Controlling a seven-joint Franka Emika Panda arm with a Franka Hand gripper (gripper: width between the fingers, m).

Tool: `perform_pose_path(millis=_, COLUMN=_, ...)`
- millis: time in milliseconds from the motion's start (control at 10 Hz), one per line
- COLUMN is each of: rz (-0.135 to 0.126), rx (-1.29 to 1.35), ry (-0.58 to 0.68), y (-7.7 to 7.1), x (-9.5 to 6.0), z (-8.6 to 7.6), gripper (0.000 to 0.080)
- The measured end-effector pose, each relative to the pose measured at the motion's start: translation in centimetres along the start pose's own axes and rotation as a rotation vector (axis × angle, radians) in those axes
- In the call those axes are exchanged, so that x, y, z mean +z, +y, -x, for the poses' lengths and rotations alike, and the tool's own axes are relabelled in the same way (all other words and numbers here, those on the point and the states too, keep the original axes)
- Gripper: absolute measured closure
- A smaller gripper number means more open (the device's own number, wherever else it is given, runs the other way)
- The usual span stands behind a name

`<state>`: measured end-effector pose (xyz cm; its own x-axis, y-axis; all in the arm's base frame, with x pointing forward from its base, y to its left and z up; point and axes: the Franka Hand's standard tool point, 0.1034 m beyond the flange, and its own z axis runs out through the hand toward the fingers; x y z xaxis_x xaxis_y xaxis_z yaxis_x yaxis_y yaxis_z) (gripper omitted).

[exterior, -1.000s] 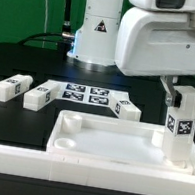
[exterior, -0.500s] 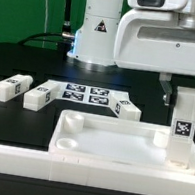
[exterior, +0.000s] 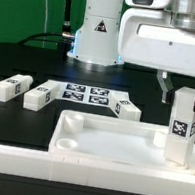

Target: Assemble desk

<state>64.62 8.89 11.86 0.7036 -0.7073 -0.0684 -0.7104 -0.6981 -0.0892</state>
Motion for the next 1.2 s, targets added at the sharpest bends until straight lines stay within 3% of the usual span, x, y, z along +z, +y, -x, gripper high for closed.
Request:
perform_pose_path(millis=400, rz=0.005, rx=0.028, ry=0.000, y=-0.1, x=0.0, z=0.1, gripper=0.0508)
perform_pose_path(millis=500, rz=0.013, rx=-0.016, ry=-0.006, y=-0.1, x=0.0, z=0.3, gripper=0.0334)
perform_pose_path(millis=600, rz=0.037, rx=-0.067, ry=-0.035, y=-0.1, x=-0.2, z=0.8, gripper=0.0194)
perform_pose_path(millis=700, rz=0.035, rx=-0.154, ry=-0.038, y=-0.3, x=-0.5, z=0.9, gripper=0.0163)
perform_pose_path(millis=1200, rz=0.026, rx=-0.522, ry=-0.047, y=-0.5, x=-0.4, z=1.3, gripper=0.0151)
